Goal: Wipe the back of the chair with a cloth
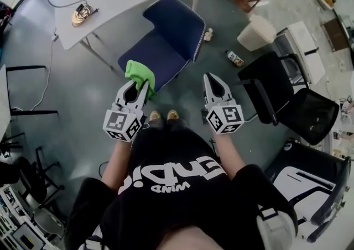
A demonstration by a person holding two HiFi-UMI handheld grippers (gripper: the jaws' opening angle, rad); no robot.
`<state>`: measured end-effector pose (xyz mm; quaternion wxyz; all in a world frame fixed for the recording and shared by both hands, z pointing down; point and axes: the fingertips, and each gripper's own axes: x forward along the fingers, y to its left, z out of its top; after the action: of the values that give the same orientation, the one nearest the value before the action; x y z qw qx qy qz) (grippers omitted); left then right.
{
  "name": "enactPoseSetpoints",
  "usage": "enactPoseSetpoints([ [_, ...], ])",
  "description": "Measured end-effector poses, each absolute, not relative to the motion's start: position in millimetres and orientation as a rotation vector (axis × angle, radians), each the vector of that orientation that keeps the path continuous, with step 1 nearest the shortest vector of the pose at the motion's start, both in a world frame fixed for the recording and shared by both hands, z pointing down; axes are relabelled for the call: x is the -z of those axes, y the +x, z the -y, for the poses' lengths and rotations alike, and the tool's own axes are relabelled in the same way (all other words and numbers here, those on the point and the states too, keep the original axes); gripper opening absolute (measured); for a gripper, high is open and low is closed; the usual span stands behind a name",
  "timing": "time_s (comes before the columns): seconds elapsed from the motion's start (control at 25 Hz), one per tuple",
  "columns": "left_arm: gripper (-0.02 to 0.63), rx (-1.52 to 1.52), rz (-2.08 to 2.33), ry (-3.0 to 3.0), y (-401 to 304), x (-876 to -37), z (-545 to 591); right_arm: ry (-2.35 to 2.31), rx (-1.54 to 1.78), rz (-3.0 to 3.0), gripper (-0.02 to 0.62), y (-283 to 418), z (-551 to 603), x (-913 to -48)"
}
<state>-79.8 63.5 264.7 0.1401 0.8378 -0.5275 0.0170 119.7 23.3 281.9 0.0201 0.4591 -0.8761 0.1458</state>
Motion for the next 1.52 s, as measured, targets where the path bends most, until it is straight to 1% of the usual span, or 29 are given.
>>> enactPoseSetpoints([
  [0.76,0.069,-0.078,1.388,2.488,-121,-273,32,1.600,-0.482,2.642,-0.003,78,49,-289],
  [1.24,0.069,-0.067,1.341,2.488,-118,-320,95,1.713,-0.564,2.613,-0.003,81,89,-326],
  [1.52,0.069,-0.077,1.336,2.491,-117,-362,131,1.712,-0.513,2.587,-0.003,79,109,-360],
])
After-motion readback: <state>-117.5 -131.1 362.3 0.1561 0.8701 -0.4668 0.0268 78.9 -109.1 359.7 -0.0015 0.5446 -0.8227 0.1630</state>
